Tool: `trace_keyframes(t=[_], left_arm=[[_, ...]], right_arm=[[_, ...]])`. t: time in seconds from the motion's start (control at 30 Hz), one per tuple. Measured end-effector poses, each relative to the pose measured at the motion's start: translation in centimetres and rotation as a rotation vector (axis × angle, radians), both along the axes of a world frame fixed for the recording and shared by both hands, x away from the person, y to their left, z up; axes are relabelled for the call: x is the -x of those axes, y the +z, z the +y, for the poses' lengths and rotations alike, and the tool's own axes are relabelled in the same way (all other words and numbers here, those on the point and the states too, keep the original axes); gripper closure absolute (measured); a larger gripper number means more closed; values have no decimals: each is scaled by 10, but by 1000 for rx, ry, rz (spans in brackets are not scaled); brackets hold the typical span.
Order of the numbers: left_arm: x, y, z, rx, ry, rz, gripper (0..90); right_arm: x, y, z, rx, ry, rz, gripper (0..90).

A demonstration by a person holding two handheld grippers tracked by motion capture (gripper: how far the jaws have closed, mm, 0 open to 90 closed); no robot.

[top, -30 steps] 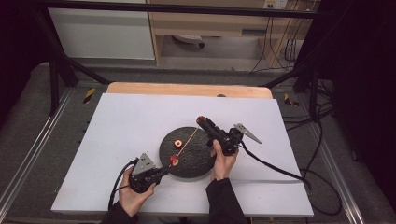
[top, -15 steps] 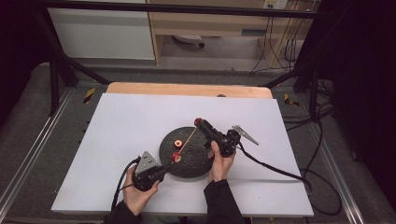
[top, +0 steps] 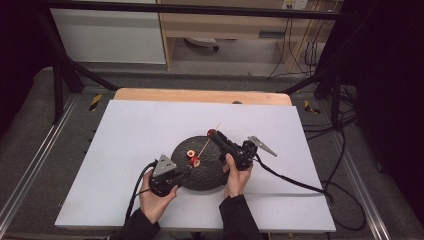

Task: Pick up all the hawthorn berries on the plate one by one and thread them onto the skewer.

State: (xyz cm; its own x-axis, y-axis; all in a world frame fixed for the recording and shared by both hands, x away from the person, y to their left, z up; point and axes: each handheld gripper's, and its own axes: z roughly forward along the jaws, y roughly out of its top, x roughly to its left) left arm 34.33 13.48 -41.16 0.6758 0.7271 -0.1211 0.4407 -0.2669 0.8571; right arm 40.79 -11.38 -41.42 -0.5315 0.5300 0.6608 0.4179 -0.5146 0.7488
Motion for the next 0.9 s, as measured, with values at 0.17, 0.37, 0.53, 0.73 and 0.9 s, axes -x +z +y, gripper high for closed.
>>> trace_keyframes(t=[0.17,0.37,0.53,0.73,0.9], left_arm=[[-5,3,-4,6,-5,2,887],[-12,4,-9,9,-12,2,887],[-16,4,-13,4,-20,8,887],[-17,2,-14,5,-27,7,887],[-18,1,-14,4,-34,10,887]], right_arm=[[2,0,0,12,6,-1,634],[7,-3,2,35,26,7,634],[11,-6,3,70,42,10,634],[15,-9,4,98,53,11,633],[16,-11,5,114,64,23,632]])
